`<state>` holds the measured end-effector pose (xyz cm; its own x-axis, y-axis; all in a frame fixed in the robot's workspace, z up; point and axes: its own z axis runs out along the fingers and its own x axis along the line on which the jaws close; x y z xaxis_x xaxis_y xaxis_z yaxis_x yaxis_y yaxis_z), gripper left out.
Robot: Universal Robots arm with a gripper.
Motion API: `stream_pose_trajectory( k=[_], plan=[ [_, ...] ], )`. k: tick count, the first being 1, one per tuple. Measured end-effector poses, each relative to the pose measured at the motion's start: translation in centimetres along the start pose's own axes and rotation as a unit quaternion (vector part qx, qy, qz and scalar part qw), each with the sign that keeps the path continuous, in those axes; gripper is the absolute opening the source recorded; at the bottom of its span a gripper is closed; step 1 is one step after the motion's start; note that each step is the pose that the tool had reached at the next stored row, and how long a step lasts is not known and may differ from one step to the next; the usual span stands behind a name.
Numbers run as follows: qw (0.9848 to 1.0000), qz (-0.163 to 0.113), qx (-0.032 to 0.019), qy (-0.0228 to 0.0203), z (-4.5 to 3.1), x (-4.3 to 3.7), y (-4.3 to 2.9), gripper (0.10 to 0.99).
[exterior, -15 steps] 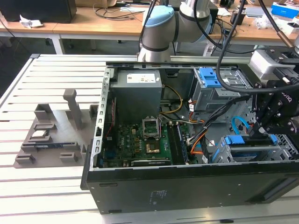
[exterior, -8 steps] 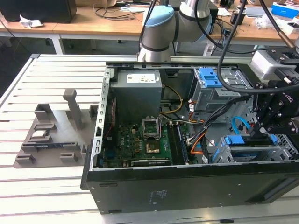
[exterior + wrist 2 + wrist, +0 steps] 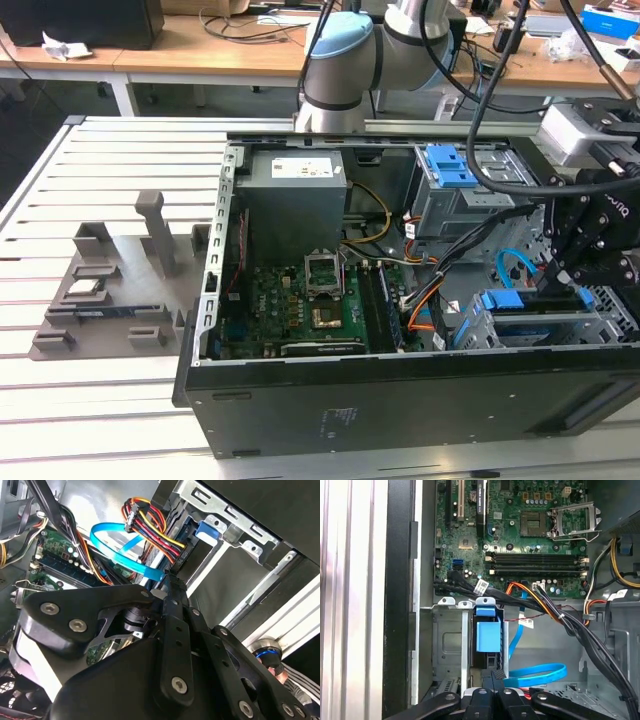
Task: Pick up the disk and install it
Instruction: 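Insert the second disk wire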
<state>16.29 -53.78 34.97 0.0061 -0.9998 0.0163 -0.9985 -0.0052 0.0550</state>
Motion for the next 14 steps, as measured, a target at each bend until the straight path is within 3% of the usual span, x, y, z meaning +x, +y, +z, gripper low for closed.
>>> stream_pose_trajectory(
  k=[14],
  plan=[
    [1.0, 0.002, -0.0013, 0.0, 0.85, -0.01, -0.29, 0.106]
  ],
)
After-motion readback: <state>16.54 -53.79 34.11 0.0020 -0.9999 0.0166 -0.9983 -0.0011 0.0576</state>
